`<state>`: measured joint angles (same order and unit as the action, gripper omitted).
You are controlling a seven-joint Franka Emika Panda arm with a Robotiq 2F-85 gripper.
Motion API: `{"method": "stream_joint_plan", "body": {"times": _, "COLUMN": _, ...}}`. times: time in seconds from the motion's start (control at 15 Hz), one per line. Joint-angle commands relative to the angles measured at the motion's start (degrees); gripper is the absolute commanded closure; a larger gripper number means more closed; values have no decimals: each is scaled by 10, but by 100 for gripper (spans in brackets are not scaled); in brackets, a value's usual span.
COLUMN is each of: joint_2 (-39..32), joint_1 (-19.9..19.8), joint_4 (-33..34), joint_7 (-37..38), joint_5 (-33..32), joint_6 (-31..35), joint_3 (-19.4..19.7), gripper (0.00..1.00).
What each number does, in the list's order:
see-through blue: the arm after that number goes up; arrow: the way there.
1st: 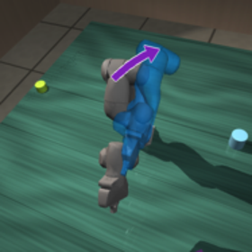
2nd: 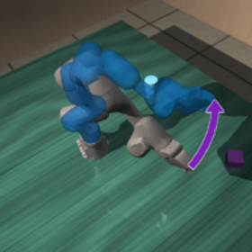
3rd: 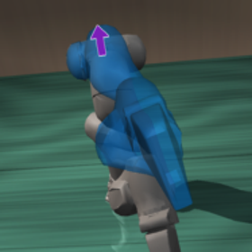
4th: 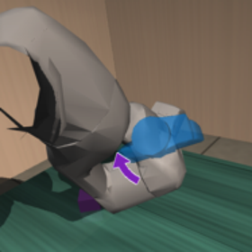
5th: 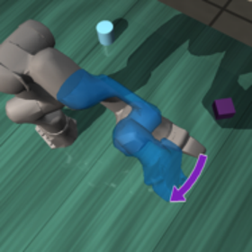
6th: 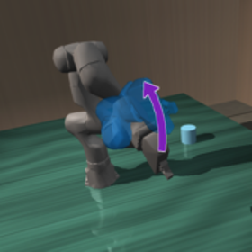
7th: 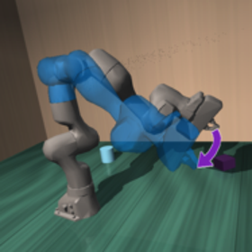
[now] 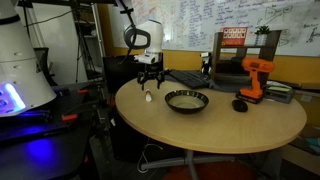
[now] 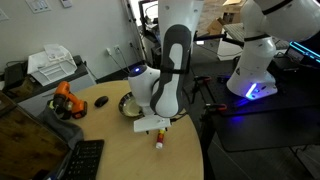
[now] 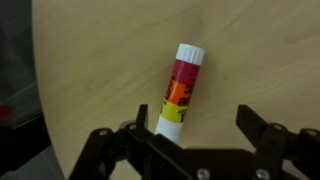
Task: Put the paper glue in the bowl
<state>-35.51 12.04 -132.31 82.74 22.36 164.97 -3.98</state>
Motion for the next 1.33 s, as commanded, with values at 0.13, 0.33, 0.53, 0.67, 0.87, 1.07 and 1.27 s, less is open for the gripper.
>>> {"method": "stream_joint_plan", "body": {"times": 0.13, "joint_2": -45, "joint_1": -10, "joint_4": 31, "joint_7": 4, "joint_5": 66, "joint_6": 6, "joint_3": -6, "gripper": 27}}
{"method": "stream_joint_plan", "body": {"times": 0.33, "joint_2": -51, "joint_1": -12, "joint_4": 28, "joint_7": 1, "joint_5": 84, "joint_6": 8, "joint_3": -5, "gripper": 44}}
{"method": "stream_joint_plan", "body": {"times": 0.53, "joint_2": -48, "joint_1": -9, "joint_4": 25, "joint_7": 4, "joint_5": 91, "joint_6": 8, "joint_3": 0, "gripper": 69}}
{"method": "stream_joint_plan", "body": {"times": 0.67, "joint_2": -43, "joint_1": -8, "joint_4": 22, "joint_7": 2, "joint_5": 91, "joint_6": 8, "joint_3": 1, "gripper": 84}}
{"method": "stream_joint_plan", "body": {"times": 0.87, "joint_2": -9, "joint_1": -32, "joint_4": 4, "joint_7": -18, "joint_5": 106, "joint_6": 25, "joint_3": -18, "gripper": 92}}
{"method": "stream_joint_plan", "body": {"times": 1.07, "joint_2": 54, "joint_1": -103, "joint_4": -14, "joint_7": -75, "joint_5": 154, "joint_6": 33, "joint_3": -76, "gripper": 92}}
{"method": "stream_joint_plan", "body": {"times": 1.27, "joint_2": 119, "joint_1": -96, "joint_4": -38, "joint_7": -90, "joint_5": 167, "joint_6": 30, "joint_3": -44, "gripper": 92}}
